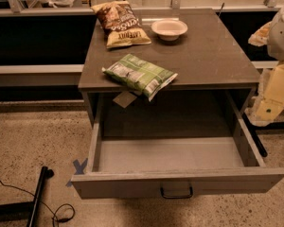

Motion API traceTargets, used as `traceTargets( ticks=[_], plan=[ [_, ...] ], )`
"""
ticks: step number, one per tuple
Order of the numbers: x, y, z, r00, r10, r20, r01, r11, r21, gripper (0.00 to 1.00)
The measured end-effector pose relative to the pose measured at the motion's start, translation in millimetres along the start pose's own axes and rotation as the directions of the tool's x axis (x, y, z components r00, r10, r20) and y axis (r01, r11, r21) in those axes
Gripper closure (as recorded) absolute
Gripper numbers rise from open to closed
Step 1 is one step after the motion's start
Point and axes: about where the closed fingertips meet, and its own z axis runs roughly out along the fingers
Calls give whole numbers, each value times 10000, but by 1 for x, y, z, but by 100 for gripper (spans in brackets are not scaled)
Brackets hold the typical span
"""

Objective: Place green jalapeno chip bag into top drawer

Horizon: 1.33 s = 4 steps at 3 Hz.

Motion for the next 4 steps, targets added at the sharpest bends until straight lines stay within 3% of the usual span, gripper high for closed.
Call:
traceTargets(
  ticks=[1, 2, 3, 4],
  plan=[
    [0, 0, 0, 10000, 0, 2, 0, 10000, -1, 0],
    [-28, -14, 36, 9991, 60, 413, -44, 9992, -389, 0],
    [-79, -40, 81, 9943, -337, 1014, 386, 9982, -463, 0],
    [-132, -64, 111, 9811, -1092, 1600, 1149, 9930, -268, 0]
  ],
)
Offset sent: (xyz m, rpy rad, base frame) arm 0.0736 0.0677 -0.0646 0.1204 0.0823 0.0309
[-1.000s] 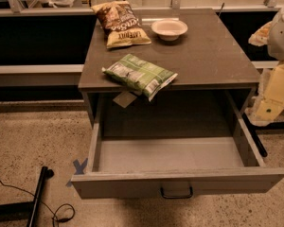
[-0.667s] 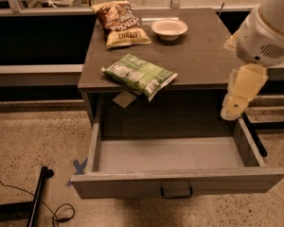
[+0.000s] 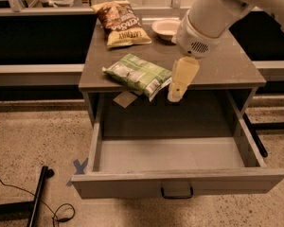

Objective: Place green jalapeno chip bag into top drawer

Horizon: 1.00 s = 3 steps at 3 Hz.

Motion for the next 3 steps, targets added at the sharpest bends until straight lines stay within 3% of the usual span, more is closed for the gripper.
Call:
traceTargets(
  ticks=[1, 2, 3],
  plan=[
    [-31, -17, 35, 9984, -506, 252, 510, 9985, -173, 0],
    [-43, -24, 67, 9976, -532, 442, 555, 9970, -539, 0],
    [-51, -28, 95, 9979, -449, 465, 488, 9951, -862, 27]
  ],
)
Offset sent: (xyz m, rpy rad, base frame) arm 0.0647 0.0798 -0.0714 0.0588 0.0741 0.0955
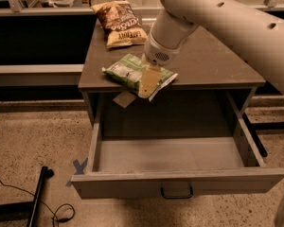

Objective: Place green jalapeno chip bag into top drawer

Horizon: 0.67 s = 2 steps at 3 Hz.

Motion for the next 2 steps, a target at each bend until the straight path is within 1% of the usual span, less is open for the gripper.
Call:
traceTargets(
  ticks=[1, 2],
  plan=[
    [3, -2, 13, 9999, 147, -83, -148, 9998, -112, 50],
    [-3, 1, 10, 9999, 21, 157, -20, 9999, -108, 73]
  ],
)
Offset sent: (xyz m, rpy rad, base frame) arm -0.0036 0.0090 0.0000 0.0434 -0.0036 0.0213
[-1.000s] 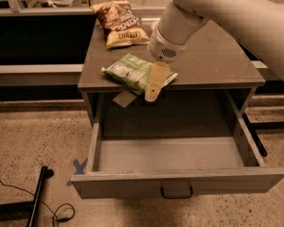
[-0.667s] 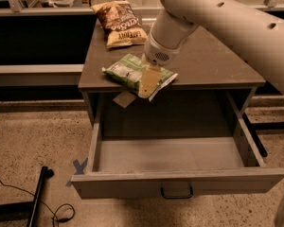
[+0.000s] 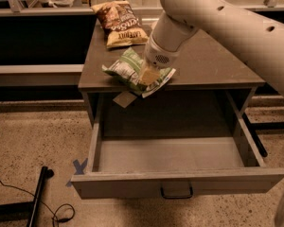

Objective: Place green jalapeno chip bag into top drawer

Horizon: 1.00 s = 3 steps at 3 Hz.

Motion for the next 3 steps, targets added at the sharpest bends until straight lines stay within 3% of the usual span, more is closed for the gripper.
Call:
traceTargets(
  ticks=[1, 2, 3],
  plan=[
    [-6, 3, -26, 9969, -264, 741, 242, 9992, 309, 96],
    [1, 15, -79, 9836, -533, 1726, 360, 9941, 1021, 100],
    [34, 44, -127, 9649, -273, 2613, -151, 9872, 1588, 100]
  ],
)
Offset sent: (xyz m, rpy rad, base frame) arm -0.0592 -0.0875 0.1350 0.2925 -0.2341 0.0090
